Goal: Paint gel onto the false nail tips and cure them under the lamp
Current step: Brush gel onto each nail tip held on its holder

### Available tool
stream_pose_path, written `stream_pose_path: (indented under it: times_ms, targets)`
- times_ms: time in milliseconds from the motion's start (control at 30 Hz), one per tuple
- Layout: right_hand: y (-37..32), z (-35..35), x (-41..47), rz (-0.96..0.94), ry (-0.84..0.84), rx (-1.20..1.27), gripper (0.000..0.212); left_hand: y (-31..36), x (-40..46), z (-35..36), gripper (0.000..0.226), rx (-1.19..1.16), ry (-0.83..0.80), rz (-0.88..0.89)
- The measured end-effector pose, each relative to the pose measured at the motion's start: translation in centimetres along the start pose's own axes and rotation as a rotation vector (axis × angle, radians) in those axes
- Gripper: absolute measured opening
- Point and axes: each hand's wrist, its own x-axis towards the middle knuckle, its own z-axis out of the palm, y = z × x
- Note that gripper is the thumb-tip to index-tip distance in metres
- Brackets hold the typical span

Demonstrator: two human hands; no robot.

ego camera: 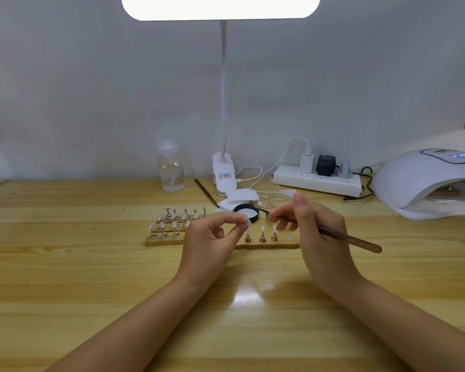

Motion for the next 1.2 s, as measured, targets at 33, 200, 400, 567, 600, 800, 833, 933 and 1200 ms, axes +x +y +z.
stream_pose_path:
  times_ms: [33,200,400,567,600,800,833,933,1200]
  targets:
    - [0.03,0.05,-0.03,0.011,-0.012,0.0,0.041,0.03,0.05,0.01,0.025,-0.002,-0.001,0.02]
    - [-0.04,0.07,-0.19,0.071,0.021,0.079,0.048,-0.08,0.11,0.0,0.023,-0.012,-0.023,0.058]
    - [-0.24,0.31,-0.3,0.102,0.001,0.096,0.046,-0.3,0.12,0.0,0.026,-0.011,-0.017,0.058]
    - [0.17,0.16,-0.13,0.015,0.034,0.049,0.043,-0.36,0.14,-0.02,0.025,-0.019,-0.004,0.033]
    - [0.23,0.16,-0.15,0.041,0.028,0.055,0.045,-0.33,0.14,-0.02,0.024,-0.019,0.0,0.031]
    - [0.1,0.09,-0.09,0.011,0.064,0.036,0.044,-0.21,0.09,-0.02,0.022,-0.038,-0.003,0.002]
    - [0.08,0.15,-0.07,0.013,0.052,0.039,0.045,-0.21,0.11,-0.02,0.022,-0.044,0.0,-0.005]
    - [-0.04,0.33,-0.3,0.112,0.018,0.106,0.055,-0.14,0.06,-0.04,0.02,-0.053,0.005,-0.019]
    - [0.22,0.36,-0.27,0.088,0.019,0.11,0.052,-0.26,0.15,-0.02,0.023,-0.049,-0.014,-0.006]
